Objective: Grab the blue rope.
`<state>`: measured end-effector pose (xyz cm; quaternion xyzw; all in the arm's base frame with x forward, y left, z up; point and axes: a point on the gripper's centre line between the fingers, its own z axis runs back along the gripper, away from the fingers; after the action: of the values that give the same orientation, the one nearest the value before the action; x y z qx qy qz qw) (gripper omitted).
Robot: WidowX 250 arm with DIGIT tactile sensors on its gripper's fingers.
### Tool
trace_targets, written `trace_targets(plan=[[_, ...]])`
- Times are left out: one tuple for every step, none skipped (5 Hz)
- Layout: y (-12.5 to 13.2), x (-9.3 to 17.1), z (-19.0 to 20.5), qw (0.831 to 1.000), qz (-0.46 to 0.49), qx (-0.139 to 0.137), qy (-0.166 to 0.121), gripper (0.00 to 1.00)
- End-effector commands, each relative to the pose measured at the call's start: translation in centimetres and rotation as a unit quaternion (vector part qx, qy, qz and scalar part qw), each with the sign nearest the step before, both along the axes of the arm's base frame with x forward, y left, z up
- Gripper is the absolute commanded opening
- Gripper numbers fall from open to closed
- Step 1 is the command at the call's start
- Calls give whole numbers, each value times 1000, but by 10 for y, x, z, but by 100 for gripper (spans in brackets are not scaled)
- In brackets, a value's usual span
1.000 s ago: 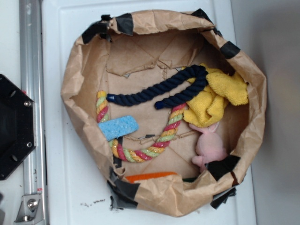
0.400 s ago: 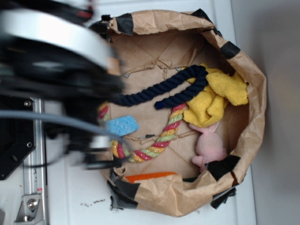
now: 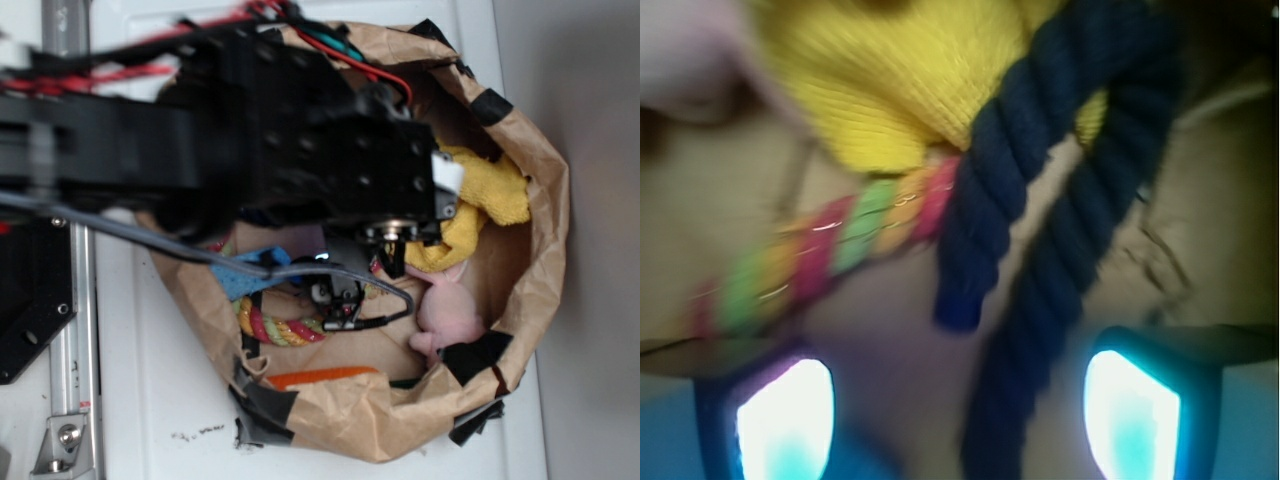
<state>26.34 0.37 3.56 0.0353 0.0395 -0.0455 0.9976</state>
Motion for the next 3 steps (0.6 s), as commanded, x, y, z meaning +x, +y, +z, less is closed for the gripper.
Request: trace_targets(plan=[[24, -11, -34, 999, -24, 19, 13, 100], [31, -8, -36, 1000, -4, 26, 15, 0], [54, -8, -26, 999, 32, 30, 0, 0]])
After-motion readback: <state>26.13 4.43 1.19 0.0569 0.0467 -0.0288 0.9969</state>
